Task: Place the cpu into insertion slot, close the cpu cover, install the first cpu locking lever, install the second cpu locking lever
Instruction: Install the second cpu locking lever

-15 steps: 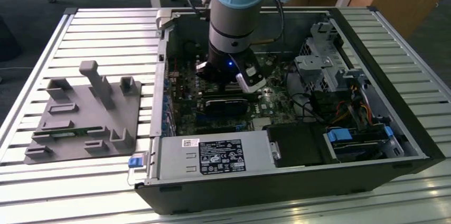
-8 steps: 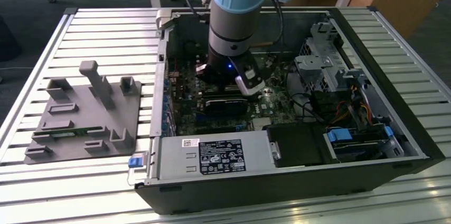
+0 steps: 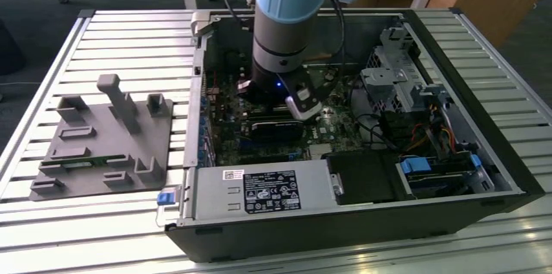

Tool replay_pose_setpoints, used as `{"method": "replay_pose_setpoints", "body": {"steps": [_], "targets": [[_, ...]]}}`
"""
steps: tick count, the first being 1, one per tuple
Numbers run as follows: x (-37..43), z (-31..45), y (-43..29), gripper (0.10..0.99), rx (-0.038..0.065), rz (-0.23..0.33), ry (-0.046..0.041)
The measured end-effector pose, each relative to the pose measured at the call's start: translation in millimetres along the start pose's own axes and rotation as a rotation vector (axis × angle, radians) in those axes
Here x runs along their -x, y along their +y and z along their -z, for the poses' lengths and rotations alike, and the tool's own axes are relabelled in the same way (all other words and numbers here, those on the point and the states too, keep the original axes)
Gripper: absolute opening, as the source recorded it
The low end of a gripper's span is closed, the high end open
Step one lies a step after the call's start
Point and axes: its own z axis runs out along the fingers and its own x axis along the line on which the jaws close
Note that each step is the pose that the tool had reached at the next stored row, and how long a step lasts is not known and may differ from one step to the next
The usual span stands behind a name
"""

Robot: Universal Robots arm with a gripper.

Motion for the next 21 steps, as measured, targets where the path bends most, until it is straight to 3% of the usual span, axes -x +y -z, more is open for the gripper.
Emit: {"method": "replay_pose_setpoints", "body": {"steps": [8,14,21], "targets": [[-0.8,-6.2,-1.8,0.106,0.033,0.001,-0.0001],[-2.7,-8.5,-2.3,0.106,0.066,0.002,-0.0004],[-6.2,-12.1,-3.3,0.106,0.088,0.003,-0.0007]]}}
